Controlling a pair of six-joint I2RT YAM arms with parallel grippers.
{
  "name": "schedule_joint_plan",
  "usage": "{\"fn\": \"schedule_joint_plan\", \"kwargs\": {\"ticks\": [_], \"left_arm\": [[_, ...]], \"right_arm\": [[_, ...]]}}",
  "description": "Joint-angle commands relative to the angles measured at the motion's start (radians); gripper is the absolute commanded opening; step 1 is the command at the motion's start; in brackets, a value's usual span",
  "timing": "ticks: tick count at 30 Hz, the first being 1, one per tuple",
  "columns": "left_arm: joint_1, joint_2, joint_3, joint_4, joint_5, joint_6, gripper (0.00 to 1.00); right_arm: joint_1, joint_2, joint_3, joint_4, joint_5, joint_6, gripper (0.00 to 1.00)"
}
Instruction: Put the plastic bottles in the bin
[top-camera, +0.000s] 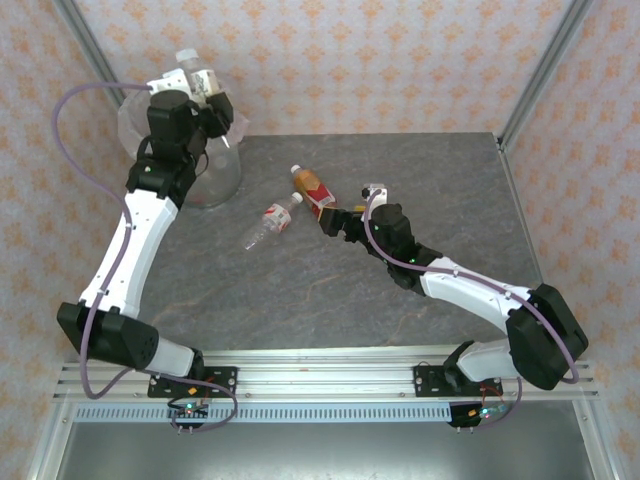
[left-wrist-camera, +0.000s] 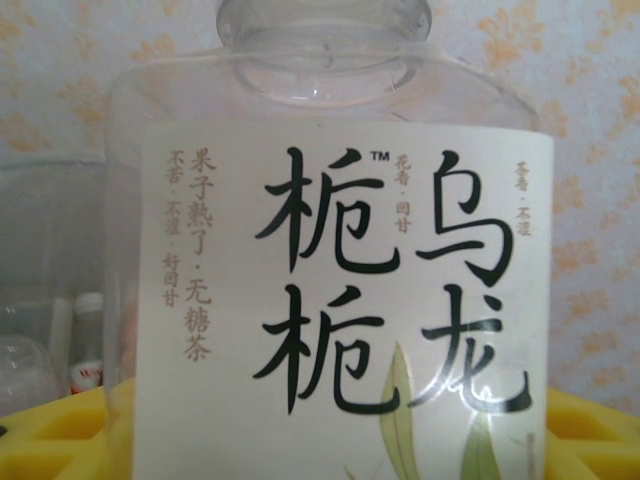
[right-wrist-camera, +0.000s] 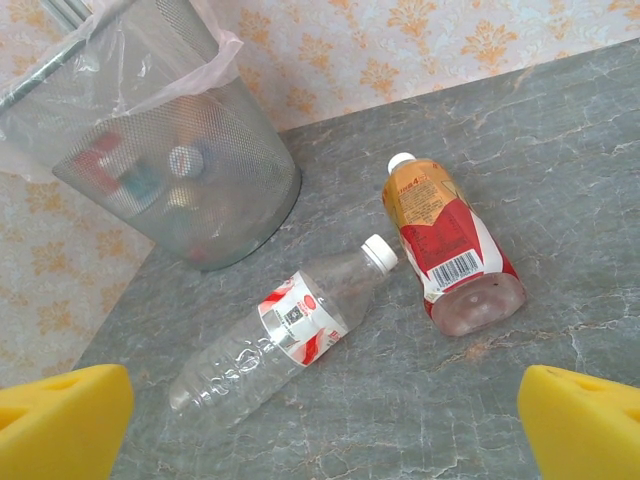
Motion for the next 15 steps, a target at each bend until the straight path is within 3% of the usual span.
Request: {"fn": "schedule_joint_plan", "kwargs": {"ticks": [1, 10, 15], "left_arm": [[0.051, 0.07, 0.118, -0.034, -0.003, 0.043, 0.0], [0.19, 0.338, 0.461, -0.165, 0.043, 0.042, 0.0], [0.226, 0.505, 0.64, -0.228, -0.006, 0.022, 0.0]], "right_arm": [[0.011, 0.0, 0.027, -0.002, 0.038, 0.026, 0.99], [0.017, 0.011, 0.016, 0.023, 0.073, 0.074, 0.99], [0.016, 0.003, 0.013, 0.013, 0.091, 0.077, 0.99]]}}
